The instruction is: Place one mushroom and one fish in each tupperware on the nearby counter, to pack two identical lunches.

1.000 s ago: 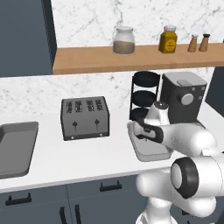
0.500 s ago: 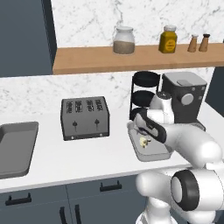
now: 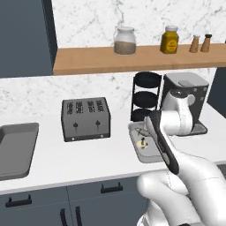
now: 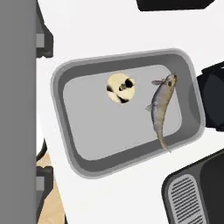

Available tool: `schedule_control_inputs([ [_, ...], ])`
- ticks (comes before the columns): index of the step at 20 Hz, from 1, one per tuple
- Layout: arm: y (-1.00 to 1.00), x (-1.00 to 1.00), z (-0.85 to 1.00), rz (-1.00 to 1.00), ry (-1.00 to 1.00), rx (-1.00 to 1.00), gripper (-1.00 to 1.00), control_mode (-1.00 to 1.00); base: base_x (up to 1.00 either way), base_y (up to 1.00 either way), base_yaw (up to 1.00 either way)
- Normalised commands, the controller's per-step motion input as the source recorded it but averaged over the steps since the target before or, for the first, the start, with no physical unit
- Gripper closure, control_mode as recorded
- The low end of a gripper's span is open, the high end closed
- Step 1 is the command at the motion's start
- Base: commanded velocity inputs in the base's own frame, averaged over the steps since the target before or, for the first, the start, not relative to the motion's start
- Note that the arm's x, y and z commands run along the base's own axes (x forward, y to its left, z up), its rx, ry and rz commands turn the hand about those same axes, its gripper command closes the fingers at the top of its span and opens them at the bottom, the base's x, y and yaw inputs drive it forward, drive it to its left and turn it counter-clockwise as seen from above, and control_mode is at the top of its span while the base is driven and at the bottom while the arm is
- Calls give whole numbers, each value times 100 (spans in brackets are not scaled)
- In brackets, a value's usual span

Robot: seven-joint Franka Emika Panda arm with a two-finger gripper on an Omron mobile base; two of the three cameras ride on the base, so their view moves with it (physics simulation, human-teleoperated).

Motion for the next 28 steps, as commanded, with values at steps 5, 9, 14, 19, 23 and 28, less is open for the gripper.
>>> schedule_control_inputs([
  [5, -23, -60, 0, 0, -25, 4, -100, 100, -40, -39, 3],
  [9, 0, 0, 0, 0, 0, 0, -100, 100, -100, -100, 10],
  [14, 0, 0, 0, 0, 0, 0, -100, 100, -100, -100, 9],
  [19, 0, 0, 0, 0, 0, 0, -100, 100, -35, -100, 1],
  [23, 0, 0, 0, 0, 0, 0, -100, 100, 58, -100, 0],
  [28, 0, 0, 0, 0, 0, 0, -100, 100, 61, -100, 0],
])
